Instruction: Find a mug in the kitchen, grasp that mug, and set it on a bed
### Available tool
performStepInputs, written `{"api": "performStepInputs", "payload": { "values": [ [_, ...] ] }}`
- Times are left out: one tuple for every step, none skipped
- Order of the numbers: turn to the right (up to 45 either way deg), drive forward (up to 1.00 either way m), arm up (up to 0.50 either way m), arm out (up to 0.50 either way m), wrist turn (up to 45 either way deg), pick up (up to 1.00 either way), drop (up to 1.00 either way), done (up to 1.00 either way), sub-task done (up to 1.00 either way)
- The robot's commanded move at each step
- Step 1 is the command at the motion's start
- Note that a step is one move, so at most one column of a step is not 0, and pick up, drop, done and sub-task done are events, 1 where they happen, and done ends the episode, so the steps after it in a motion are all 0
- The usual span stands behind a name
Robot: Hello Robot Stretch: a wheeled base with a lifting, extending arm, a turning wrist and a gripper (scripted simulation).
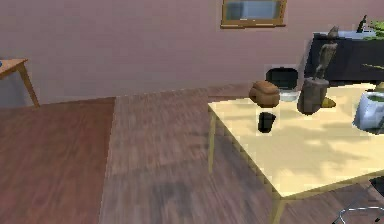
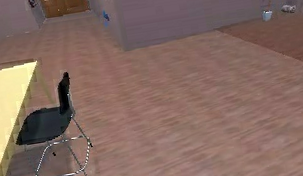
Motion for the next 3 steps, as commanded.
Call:
{"api": "performStepInputs", "payload": {
  "values": [
    [0.0,0.4,0.0,0.0,0.0,0.0,0.0,0.0,0.0],
    [-45.0,0.0,0.0,0.0,0.0,0.0,0.0,0.0,0.0],
    [-12.0,0.0,0.0,0.0,0.0,0.0,0.0,0.0,0.0]
  ]
}}
